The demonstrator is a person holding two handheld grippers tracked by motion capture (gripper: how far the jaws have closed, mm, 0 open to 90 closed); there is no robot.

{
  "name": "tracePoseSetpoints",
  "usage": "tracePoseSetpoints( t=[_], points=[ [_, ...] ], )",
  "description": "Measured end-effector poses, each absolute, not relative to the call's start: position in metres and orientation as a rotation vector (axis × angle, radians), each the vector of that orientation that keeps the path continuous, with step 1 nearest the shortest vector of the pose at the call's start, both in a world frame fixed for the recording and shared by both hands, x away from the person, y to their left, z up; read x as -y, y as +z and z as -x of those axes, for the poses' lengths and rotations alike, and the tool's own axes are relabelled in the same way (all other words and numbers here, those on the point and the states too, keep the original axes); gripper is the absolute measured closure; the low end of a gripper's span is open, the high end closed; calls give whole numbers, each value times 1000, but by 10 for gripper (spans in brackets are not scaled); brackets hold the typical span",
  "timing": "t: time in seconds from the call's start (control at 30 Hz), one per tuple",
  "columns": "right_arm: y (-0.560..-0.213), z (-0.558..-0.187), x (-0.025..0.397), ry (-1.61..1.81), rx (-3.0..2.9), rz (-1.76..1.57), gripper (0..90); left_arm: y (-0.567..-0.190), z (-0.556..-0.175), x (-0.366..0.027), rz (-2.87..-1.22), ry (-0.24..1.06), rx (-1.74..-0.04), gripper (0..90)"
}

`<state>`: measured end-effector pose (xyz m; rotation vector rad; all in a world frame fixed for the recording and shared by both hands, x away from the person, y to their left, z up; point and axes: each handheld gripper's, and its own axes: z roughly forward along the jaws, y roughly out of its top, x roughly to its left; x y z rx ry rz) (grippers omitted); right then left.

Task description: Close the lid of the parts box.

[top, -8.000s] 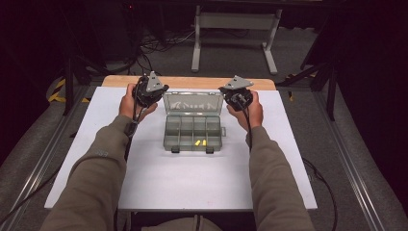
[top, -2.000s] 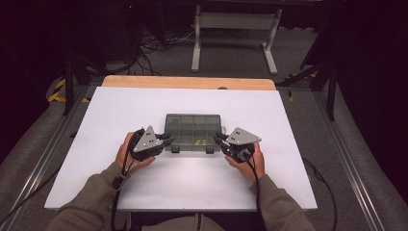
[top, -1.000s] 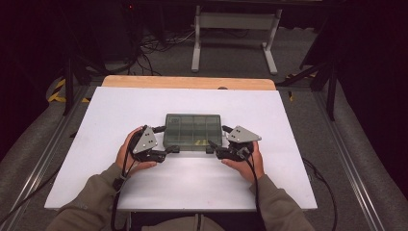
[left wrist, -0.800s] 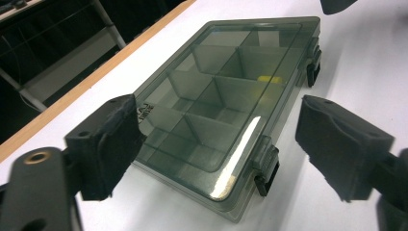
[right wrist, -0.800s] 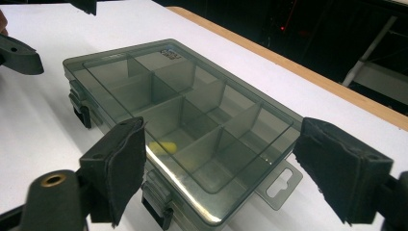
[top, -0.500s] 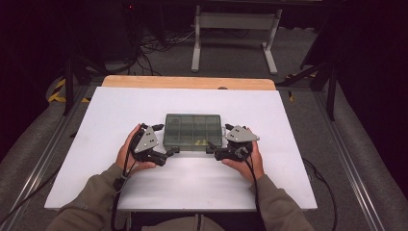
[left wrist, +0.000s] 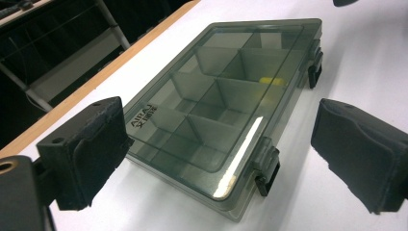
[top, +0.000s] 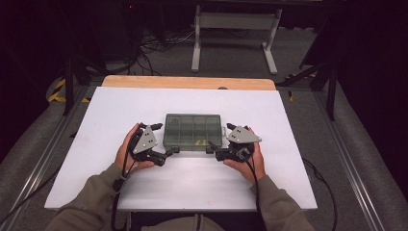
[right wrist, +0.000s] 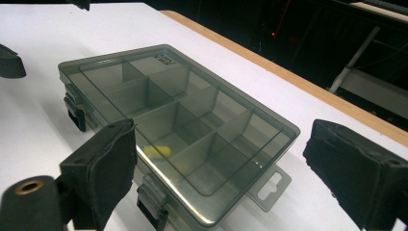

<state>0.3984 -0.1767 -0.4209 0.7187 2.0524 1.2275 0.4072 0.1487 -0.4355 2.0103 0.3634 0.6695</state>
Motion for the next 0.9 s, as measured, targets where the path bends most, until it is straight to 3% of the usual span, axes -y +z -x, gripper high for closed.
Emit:
tracePoseSetpoints(
  t=[0.9],
  points=[
    [-410, -367, 182, 1170, -2048, -627, 118, -421, -375, -163, -1994, 728, -310, 72]
  ],
)
